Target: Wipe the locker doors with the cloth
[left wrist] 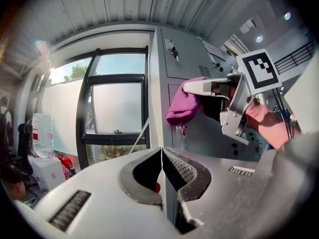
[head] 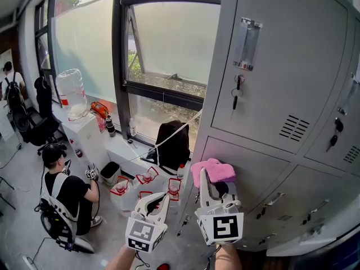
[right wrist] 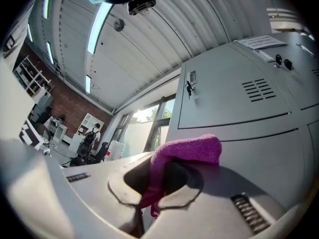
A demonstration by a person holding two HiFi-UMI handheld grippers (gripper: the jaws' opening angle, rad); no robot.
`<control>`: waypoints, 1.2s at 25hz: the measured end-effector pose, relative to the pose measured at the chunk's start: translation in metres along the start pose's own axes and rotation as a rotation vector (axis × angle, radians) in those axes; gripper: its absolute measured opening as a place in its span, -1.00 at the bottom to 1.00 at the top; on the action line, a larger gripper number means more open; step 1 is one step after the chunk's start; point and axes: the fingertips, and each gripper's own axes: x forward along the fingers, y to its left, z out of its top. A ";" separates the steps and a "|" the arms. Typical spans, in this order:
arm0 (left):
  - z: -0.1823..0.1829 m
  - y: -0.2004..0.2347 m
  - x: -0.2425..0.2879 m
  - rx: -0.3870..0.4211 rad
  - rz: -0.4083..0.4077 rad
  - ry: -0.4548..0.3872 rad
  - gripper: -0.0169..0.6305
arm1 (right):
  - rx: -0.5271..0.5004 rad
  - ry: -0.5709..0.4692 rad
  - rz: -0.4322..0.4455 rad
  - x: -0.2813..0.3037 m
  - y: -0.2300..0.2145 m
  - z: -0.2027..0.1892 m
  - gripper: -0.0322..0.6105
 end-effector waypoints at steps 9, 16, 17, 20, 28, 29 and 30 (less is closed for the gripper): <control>-0.006 0.012 0.003 -0.009 0.021 0.013 -0.87 | 0.028 0.033 -0.021 0.028 -0.014 -0.020 -0.80; -0.006 0.016 0.010 -0.012 0.027 0.012 -0.87 | 0.018 0.033 -0.036 0.033 -0.018 -0.020 -0.80; -0.005 0.016 0.011 -0.011 0.027 0.010 -0.87 | 0.019 0.031 -0.039 0.032 -0.019 -0.020 -0.80; -0.004 0.016 0.014 -0.011 0.027 0.008 -0.87 | 0.028 0.032 -0.044 0.029 -0.024 -0.022 -0.80; -0.003 0.002 0.021 -0.011 -0.007 0.004 -0.87 | 0.033 0.046 -0.091 0.014 -0.044 -0.023 -0.80; -0.002 -0.001 0.022 -0.011 -0.013 0.004 -0.87 | 0.031 0.047 -0.099 0.012 -0.048 -0.022 -0.80; -0.002 -0.004 0.023 -0.010 -0.020 0.003 -0.87 | 0.028 0.047 -0.106 0.009 -0.051 -0.021 -0.80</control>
